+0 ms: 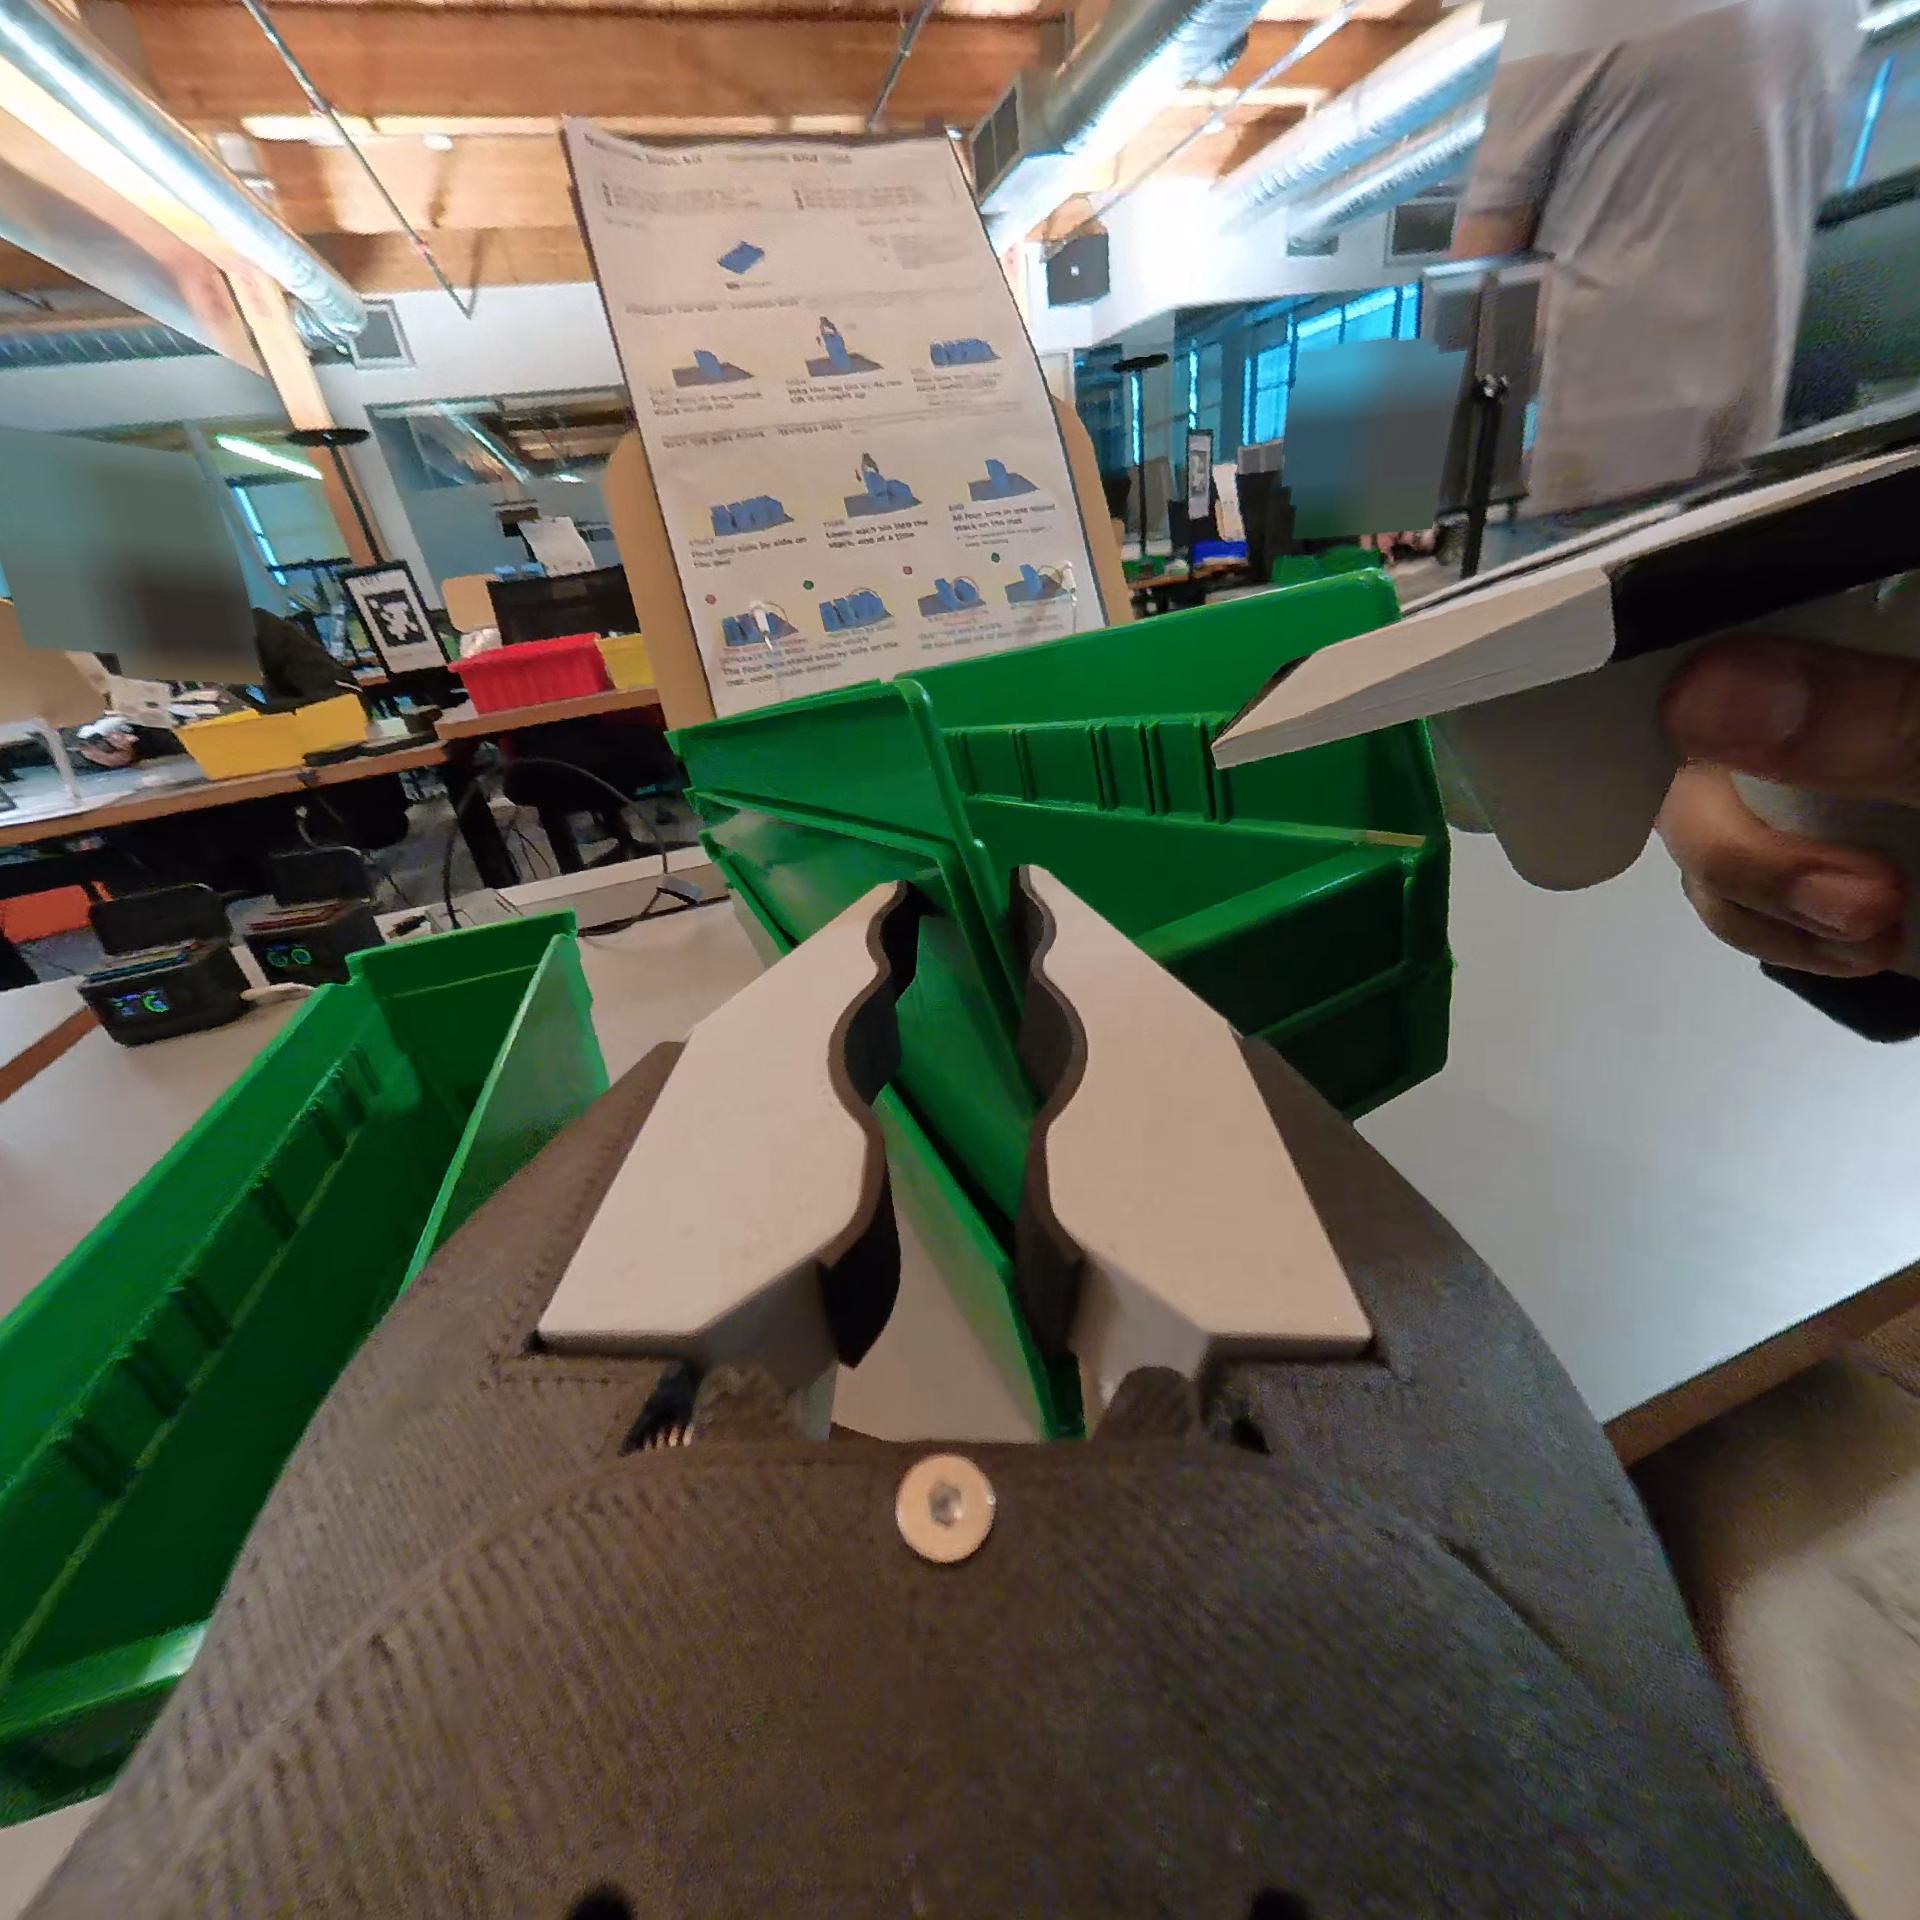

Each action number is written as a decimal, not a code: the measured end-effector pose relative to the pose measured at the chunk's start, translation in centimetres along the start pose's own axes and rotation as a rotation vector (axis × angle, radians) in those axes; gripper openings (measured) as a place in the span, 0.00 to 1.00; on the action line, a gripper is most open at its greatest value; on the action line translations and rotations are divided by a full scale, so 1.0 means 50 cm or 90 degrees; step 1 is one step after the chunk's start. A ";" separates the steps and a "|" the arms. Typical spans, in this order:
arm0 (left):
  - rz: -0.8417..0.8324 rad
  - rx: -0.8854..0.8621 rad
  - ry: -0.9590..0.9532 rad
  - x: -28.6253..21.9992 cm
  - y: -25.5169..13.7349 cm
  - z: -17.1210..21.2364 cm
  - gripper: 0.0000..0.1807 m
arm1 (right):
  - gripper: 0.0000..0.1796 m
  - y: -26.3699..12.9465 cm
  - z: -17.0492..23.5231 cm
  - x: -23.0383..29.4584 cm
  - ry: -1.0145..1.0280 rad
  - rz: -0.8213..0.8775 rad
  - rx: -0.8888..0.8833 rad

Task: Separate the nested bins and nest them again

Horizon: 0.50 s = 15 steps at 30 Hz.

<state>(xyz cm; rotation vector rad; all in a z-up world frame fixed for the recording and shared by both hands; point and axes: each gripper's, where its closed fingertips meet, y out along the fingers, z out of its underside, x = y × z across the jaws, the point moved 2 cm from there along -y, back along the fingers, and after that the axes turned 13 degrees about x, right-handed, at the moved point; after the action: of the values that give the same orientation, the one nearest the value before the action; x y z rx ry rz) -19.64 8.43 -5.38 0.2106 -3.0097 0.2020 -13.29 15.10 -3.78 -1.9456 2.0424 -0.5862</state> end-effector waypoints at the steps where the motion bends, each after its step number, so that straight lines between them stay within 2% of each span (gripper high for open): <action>1: 0.010 0.014 0.002 0.000 0.000 -0.002 0.09 | 0.22 0.000 0.002 0.000 0.012 -0.008 0.008; 5: 0.050 0.068 -0.024 -0.002 -0.005 -0.012 0.10 | 0.22 -0.002 0.002 0.001 0.066 -0.041 0.036; 8: 0.042 0.079 -0.016 -0.002 -0.014 -0.026 0.10 | 0.22 -0.010 -0.008 0.006 0.074 -0.049 0.037; 15: 0.041 0.042 -0.012 -0.006 -0.030 -0.054 0.10 | 0.22 -0.032 -0.031 0.018 0.061 -0.050 0.007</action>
<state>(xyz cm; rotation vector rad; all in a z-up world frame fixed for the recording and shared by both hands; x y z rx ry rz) -18.83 7.39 -2.58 0.1218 -3.0337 0.3067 -12.62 14.36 -1.59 -2.0359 2.0224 -0.7201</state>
